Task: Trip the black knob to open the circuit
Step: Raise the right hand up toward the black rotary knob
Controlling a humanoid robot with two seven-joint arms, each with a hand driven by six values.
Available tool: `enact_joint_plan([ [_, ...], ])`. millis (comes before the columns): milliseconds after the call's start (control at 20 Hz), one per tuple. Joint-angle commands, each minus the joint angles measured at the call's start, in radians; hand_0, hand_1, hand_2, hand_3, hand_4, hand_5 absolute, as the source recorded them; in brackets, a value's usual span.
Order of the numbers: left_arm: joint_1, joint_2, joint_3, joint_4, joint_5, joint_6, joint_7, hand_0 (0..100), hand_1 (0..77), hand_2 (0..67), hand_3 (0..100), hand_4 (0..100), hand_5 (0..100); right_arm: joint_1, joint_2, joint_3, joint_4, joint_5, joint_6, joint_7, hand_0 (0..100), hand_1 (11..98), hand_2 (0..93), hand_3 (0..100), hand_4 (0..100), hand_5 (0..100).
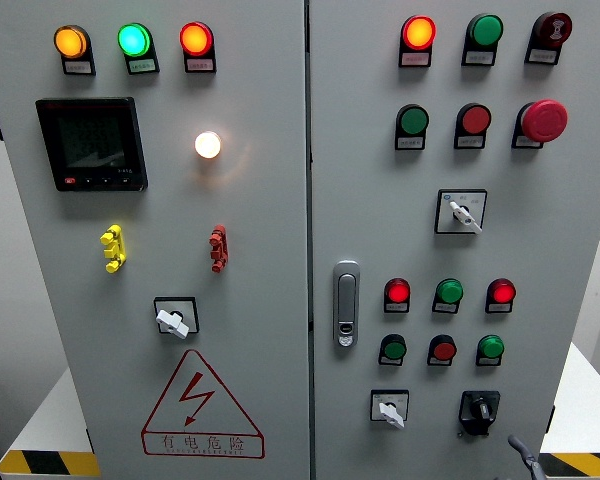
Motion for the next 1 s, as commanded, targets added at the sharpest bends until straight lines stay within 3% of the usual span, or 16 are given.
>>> enact_joint_plan([
  [0,0.000,0.000,0.000,0.000,0.000,0.000,0.000,0,0.0,19.5,26,10,9,0.015,0.0000,0.000,-0.011,0.000,0.000,0.000,93,61.6,0.0,88,94,100],
  [350,0.000,0.000,0.000,0.000,0.000,0.000,0.000,0,0.0,19.5,26,10,9,0.055,0.0000,-0.003,-0.045,0.002,0.002,-0.009,97,61.4,0.0,88,94,100],
  [850,0.000,0.000,0.000,0.000,0.000,0.000,0.000,0,0.0,19.4,26,10,9,0.073,0.0000,-0.026,-0.059,0.031,0.002,-0.014,100,59.0,0.0,89,95,100],
  [950,0.000,0.000,0.000,0.000,0.000,0.000,0.000,0,0.0,19.4,26,10,9,0.073,0.0000,-0.031,-0.055,0.032,0.002,-0.029,100,58.5,0.0,89,95,100],
])
